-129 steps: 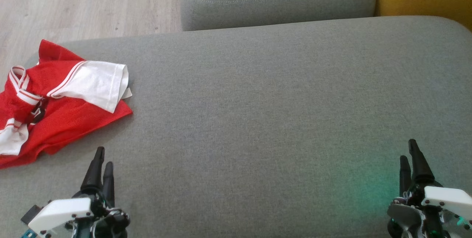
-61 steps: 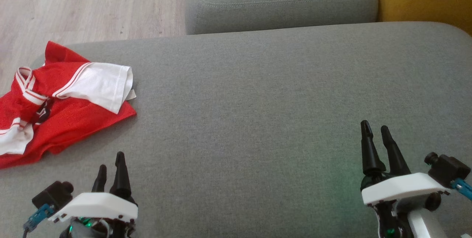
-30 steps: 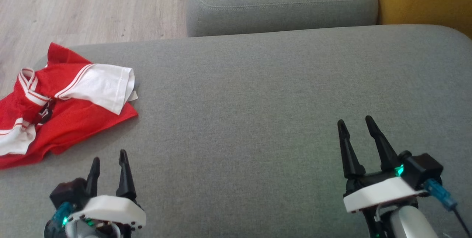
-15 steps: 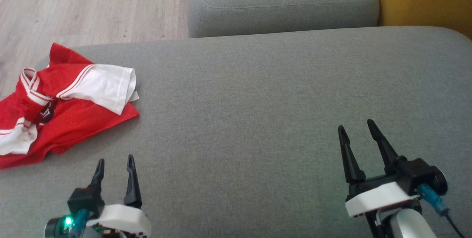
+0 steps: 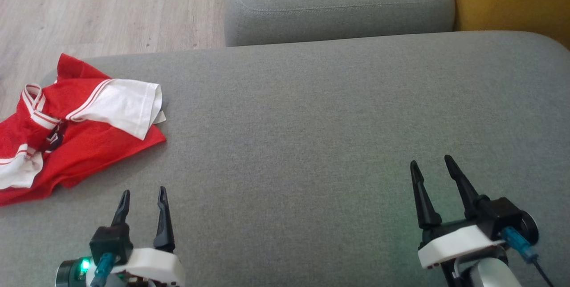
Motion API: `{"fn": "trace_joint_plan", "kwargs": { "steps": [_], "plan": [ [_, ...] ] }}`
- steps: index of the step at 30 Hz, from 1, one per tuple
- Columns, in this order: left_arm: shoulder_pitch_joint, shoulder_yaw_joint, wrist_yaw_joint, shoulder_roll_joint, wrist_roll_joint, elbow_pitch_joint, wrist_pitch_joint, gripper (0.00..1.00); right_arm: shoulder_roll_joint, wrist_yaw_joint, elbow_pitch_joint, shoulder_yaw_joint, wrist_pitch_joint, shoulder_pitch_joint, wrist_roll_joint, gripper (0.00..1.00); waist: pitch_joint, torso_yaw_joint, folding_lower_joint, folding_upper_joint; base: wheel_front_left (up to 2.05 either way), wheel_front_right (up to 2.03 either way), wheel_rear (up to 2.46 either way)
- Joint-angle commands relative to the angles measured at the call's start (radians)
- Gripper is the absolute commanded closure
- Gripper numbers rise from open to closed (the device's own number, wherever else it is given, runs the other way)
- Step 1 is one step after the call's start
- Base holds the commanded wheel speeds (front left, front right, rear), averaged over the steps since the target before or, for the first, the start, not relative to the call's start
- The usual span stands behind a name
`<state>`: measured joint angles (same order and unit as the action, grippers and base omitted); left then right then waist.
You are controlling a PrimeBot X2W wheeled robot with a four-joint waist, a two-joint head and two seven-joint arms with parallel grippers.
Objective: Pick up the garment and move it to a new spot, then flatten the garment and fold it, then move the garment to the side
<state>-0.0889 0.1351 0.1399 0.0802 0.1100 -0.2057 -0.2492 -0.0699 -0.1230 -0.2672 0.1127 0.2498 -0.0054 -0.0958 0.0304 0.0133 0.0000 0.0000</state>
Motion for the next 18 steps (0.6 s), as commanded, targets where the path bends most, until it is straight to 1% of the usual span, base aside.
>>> {"fn": "trace_joint_plan", "kwargs": {
  "steps": [1, 18],
  "plan": [
    [0.035, -0.031, -0.001, 0.009, 0.004, 0.027, -0.013, 0.00, 0.003, -0.008, 0.026, 0.018, 0.012, -0.014, -0.002, 0.00, 0.001, 0.000, 0.0000, 0.0000, 0.00, 0.00, 0.00],
    [0.030, -0.036, -0.005, 0.006, -0.001, 0.030, -0.013, 0.00, 0.011, -0.008, -0.078, 0.008, 0.012, -0.028, -0.019, 0.00, 0.006, -0.001, 0.0000, 0.0000, 0.00, 0.00, 0.00]
  ]
}}
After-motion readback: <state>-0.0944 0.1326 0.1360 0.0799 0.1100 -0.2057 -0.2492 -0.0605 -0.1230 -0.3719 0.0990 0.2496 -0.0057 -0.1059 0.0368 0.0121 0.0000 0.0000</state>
